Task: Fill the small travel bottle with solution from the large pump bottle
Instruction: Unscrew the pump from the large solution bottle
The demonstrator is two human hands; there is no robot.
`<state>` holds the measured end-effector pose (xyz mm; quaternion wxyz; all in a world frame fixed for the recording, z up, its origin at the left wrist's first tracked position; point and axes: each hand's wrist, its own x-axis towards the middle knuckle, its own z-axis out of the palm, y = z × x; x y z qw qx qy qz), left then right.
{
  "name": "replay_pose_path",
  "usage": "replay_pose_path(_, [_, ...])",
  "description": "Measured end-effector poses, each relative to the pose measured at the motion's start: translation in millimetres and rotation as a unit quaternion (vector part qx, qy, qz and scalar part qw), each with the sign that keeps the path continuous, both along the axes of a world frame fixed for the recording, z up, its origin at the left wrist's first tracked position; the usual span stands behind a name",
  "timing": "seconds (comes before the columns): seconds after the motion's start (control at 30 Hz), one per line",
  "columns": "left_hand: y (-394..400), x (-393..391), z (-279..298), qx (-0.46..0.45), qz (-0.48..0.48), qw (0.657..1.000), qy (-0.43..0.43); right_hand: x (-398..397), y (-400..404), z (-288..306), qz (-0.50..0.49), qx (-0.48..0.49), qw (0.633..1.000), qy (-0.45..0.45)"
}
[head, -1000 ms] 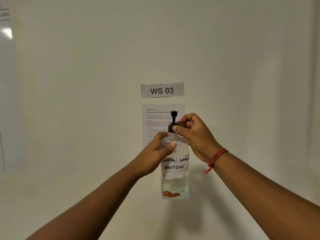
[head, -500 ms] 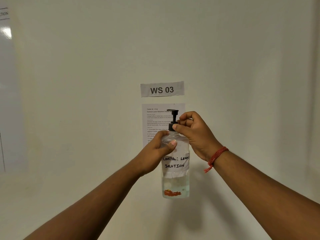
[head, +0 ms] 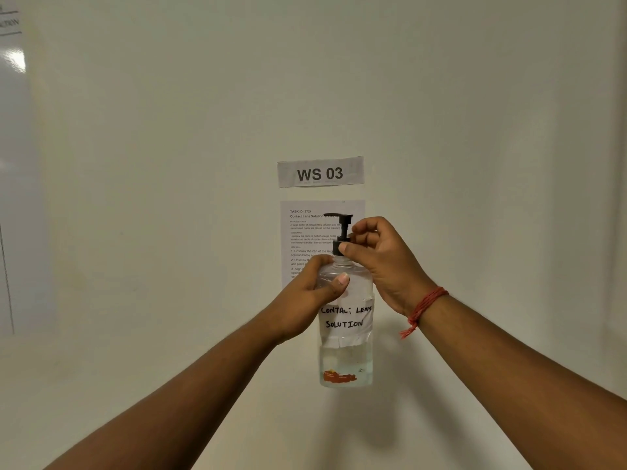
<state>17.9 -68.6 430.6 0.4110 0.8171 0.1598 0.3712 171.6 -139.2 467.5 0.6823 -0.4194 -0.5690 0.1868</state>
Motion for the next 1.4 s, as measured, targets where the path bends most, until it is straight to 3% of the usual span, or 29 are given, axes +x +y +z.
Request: replay_pose_path(1.4, [-2.4,0.1,-7.4,0.003,0.000,1.000,0.009,1.8,-0.4,-7.0,-0.002,-0.029,0.998,0.051])
